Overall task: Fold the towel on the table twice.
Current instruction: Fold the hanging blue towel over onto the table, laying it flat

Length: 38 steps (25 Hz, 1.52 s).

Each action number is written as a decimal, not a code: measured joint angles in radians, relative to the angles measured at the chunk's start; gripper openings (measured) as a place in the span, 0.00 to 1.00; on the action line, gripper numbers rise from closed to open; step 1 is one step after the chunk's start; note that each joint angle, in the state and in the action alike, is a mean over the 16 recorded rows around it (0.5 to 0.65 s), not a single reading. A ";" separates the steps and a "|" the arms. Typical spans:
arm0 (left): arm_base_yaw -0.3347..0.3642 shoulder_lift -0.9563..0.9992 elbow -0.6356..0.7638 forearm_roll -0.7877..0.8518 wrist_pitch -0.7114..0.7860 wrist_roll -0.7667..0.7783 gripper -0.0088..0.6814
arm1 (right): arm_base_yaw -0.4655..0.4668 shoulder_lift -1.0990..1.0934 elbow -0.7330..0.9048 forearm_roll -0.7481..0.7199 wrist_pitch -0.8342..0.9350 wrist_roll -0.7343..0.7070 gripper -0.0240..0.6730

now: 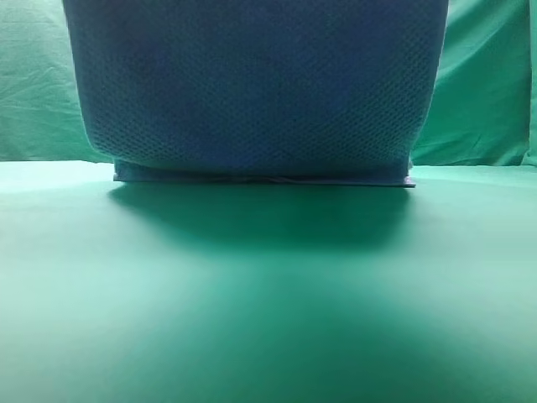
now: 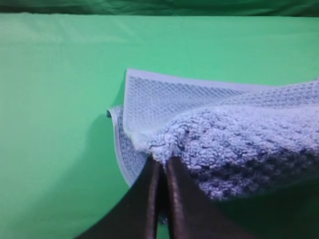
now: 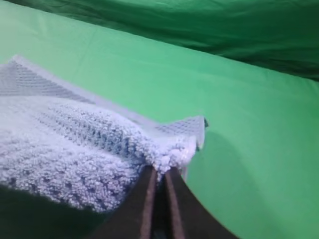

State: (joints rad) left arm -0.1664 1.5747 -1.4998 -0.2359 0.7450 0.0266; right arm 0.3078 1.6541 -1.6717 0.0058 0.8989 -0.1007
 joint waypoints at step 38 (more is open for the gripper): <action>-0.004 -0.779 0.964 -0.273 0.071 0.108 0.01 | 0.004 -0.836 1.042 0.350 0.007 -0.090 0.03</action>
State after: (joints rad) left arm -0.1704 0.7955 -0.5356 -0.5088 0.8161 0.1344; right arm 0.3118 0.8177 -0.6300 0.3560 0.9062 -0.1912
